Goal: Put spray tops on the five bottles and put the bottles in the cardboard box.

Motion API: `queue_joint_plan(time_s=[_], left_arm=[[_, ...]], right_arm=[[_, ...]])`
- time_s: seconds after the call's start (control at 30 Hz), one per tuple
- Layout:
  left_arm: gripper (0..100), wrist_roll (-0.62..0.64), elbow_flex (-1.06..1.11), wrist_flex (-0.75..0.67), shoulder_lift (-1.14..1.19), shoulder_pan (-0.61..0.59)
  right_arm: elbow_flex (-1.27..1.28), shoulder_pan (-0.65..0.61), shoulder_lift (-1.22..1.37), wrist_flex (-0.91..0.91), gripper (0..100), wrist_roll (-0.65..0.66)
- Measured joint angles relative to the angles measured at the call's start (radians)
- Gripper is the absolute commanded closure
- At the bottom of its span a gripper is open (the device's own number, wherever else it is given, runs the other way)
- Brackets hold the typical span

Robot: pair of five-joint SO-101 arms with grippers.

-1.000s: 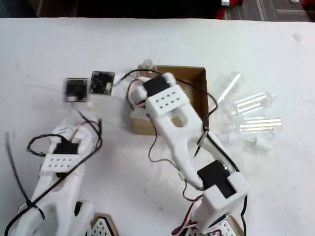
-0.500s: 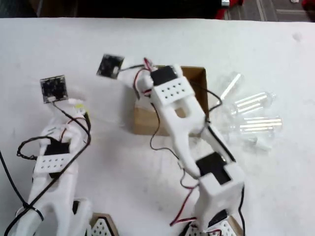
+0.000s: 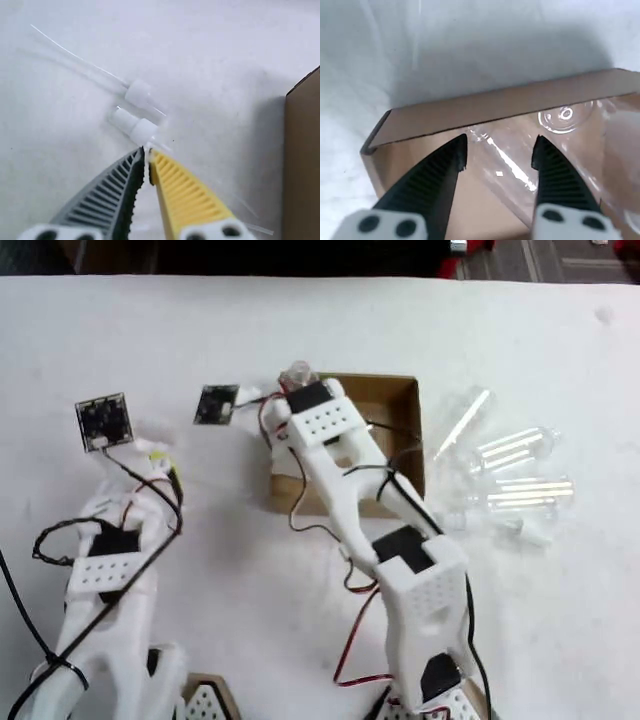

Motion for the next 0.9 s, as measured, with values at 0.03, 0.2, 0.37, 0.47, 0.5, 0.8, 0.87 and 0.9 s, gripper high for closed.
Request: queue_joint_plan(time_s=[0.03, 0.2, 0.37, 0.47, 0.5, 0.8, 0.87, 0.9], left_arm=[[98, 0.000, 0.000, 0.000, 0.000, 0.000], [98, 0.000, 0.000, 0.000, 0.000, 0.000], [98, 0.000, 0.000, 0.000, 0.000, 0.000], [98, 0.000, 0.000, 0.000, 0.000, 0.000], [98, 0.000, 0.000, 0.000, 0.000, 0.000], [98, 0.000, 0.000, 0.000, 0.000, 0.000], [98, 0.000, 0.000, 0.000, 0.000, 0.000], [98, 0.000, 0.000, 0.000, 0.000, 0.000]], right_arm=[[0.000, -0.003, 0.000, 0.000, 80.4, 0.006], [0.000, -0.021, 0.000, 0.000, 80.4, 0.017], [-0.017, -0.025, 0.000, 0.098, 80.4, 0.092], [-0.020, -0.025, 0.000, 0.118, 80.4, 0.130], [-0.020, -0.025, 0.000, 0.118, 80.4, 0.140], [-0.035, -0.021, 0.074, 0.072, 88.0, 0.180], [-0.035, -0.021, 0.075, 0.060, 92.1, 0.180], [-0.040, -0.020, 0.077, 0.055, 94.3, 0.180]])
